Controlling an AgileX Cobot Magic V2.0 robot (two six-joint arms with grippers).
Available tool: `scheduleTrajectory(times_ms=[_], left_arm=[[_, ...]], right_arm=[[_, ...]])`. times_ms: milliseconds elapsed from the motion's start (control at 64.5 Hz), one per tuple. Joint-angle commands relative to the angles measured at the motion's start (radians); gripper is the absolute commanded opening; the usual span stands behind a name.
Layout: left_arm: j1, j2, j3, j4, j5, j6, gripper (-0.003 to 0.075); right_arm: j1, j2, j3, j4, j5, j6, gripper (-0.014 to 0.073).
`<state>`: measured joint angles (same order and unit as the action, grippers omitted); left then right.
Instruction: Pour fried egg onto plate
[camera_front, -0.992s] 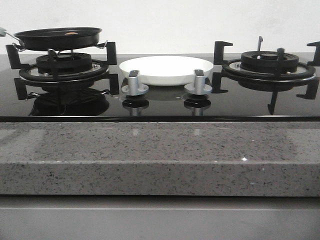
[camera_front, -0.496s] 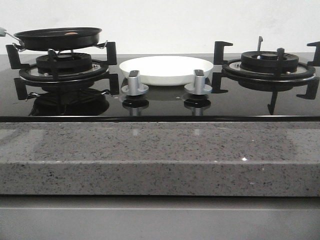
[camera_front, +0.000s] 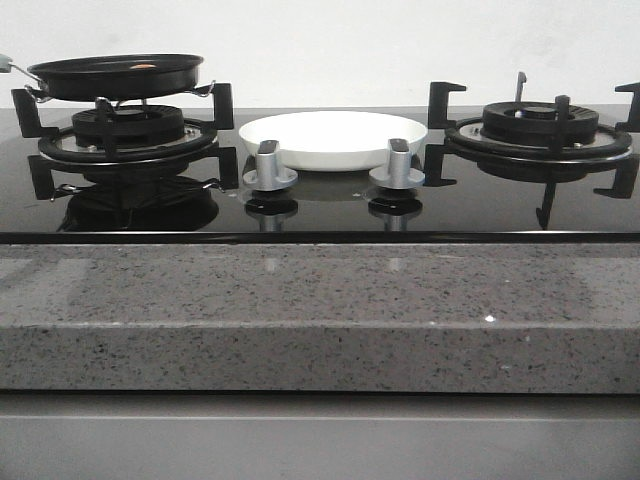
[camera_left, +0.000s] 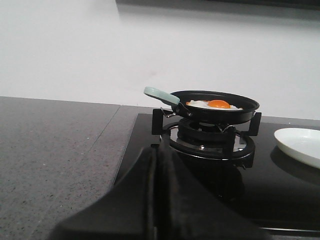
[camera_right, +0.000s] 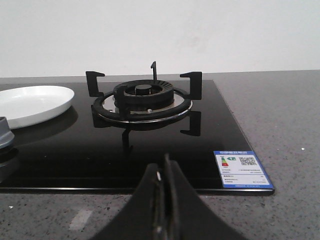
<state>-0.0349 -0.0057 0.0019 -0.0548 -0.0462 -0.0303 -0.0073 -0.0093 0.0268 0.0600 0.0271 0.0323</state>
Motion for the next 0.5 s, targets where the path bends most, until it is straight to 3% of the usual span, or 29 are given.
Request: scheduleTrajectory(times_ms=[0,264,481], left_arm=[[-0.002,-0.016,-0.054,0.000,-0.071,-0.001,-0.0019],[-0.002,0.068,-0.323,0.004,0.163,-0.001,-0.0019],[-0.002,0.228,-0.552,0.017,0.326,-0.001,-0.0019]], right_arm=[[-0.007,-0.020,-0.054,-0.010,-0.062,-0.004,-0.0067],[-0.007,0.007,-0.306,-0.010,0.136,-0.004,-0.0067],[-0.007,0.160,-0.534,-0.010,0.271,-0.004,-0.0067]])
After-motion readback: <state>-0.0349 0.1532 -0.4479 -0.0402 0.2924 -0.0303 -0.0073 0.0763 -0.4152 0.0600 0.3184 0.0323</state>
